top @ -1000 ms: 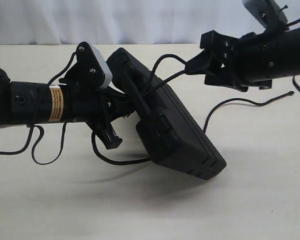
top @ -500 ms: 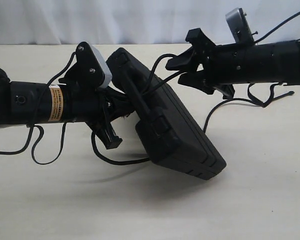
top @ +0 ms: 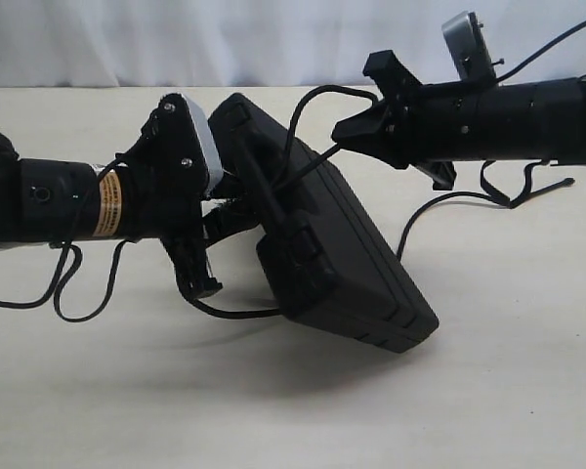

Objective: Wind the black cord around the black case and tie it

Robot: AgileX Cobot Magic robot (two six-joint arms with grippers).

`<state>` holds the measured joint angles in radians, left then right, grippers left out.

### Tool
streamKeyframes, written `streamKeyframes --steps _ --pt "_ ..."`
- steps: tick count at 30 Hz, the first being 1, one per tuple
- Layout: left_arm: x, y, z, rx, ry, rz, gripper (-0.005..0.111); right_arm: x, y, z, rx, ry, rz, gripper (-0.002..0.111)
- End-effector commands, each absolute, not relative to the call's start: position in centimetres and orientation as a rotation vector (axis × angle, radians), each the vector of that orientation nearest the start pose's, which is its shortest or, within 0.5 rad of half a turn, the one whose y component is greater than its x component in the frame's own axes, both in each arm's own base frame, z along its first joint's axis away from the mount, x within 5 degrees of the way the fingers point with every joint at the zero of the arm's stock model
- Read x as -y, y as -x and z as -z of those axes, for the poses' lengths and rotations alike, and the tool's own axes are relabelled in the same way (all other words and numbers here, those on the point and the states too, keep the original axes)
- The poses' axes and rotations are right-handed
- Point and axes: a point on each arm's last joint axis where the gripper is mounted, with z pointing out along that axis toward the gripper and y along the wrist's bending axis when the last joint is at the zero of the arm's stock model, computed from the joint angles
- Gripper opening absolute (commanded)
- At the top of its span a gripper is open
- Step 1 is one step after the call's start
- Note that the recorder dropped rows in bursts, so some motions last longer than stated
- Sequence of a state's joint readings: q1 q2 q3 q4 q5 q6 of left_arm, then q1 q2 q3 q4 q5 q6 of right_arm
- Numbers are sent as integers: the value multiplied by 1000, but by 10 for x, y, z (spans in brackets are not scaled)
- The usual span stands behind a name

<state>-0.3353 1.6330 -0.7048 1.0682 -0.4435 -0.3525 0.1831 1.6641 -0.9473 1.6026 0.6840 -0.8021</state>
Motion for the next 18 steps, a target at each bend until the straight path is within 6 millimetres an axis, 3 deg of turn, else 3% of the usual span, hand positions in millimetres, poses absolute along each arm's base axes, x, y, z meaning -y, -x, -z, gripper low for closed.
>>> streamKeyframes --steps 1,10,13,18 --pt "130 -283 -187 -1734 -1239 128 47 -116 -324 -235 -2277 -287 -1278 5" --pt "110 -268 -242 -1738 -1085 -31 48 -114 -325 -234 -2272 -293 -1246 5" --pt "101 -265 -247 -1804 -1025 -92 48 -114 -325 -234 -2271 -289 -1241 5" --pt "105 -265 -245 -1836 -946 8 48 -115 -324 -235 -2269 -259 -1248 5"
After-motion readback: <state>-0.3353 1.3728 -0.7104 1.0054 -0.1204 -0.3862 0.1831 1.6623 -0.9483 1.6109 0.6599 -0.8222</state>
